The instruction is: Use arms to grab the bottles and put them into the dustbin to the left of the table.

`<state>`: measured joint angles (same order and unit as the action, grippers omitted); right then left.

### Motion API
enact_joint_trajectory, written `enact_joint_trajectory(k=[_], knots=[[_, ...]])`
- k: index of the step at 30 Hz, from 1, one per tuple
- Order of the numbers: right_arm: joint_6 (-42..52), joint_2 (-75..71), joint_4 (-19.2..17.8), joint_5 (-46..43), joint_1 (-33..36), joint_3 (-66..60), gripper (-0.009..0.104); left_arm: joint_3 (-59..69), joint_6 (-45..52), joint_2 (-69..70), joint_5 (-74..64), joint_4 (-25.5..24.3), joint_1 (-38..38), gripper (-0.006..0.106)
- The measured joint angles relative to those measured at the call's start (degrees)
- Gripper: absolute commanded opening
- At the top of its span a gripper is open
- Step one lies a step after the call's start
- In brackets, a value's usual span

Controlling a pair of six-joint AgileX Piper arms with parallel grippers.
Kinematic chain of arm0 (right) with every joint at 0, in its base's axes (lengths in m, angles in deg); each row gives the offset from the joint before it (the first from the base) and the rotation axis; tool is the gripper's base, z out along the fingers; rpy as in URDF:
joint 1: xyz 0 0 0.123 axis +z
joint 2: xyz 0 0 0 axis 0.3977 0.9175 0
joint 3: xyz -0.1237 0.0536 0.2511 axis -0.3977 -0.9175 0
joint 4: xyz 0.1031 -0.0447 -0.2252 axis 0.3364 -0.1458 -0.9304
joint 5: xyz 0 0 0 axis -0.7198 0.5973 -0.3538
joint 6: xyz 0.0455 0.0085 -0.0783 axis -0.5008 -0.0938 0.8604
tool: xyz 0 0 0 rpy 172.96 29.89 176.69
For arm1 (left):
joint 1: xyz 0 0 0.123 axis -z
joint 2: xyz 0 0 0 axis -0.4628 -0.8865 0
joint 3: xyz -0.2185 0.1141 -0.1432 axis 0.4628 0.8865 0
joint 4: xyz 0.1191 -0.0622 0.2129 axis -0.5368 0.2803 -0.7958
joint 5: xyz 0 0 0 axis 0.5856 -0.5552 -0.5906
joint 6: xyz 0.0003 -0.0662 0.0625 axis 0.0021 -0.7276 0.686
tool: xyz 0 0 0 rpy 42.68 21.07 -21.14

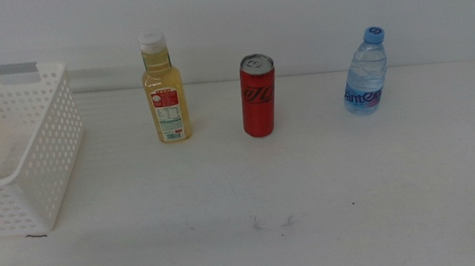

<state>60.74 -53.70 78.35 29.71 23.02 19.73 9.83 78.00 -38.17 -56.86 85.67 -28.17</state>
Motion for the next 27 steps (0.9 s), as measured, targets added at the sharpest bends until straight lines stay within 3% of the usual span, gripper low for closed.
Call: enact_joint_trajectory(k=[10, 16, 20, 24, 27], knots=[[0.0, 0.0, 0.0, 0.0, 0.0, 0.0, 0.086, 0.0, -6.39, 0.0, 0.0, -0.38, 0.0, 0.094], [0.0, 0.0, 0.0, 0.0, 0.0, 0.0, 0.086, 0.0, -5.22, 0.0, -1.15, 3.38, 0.22, 0.094], [0.0, 0.0, 0.0, 0.0, 0.0, 0.0, 0.086, 0.0, 0.64, -4.71, -0.17, 9.95, 5.82, 0.094], [0.0, 0.0, 0.0, 0.0, 0.0, 0.0, 0.086, 0.0, 9.77, -22.37, 7.99, 21.1, 16.58, 0.094], [0.0, 0.0, 0.0, 0.0, 0.0, 0.0, 0.086, -1.31, 15.13, -35.02, 15.53, 25.16, 24.53, 0.094]])
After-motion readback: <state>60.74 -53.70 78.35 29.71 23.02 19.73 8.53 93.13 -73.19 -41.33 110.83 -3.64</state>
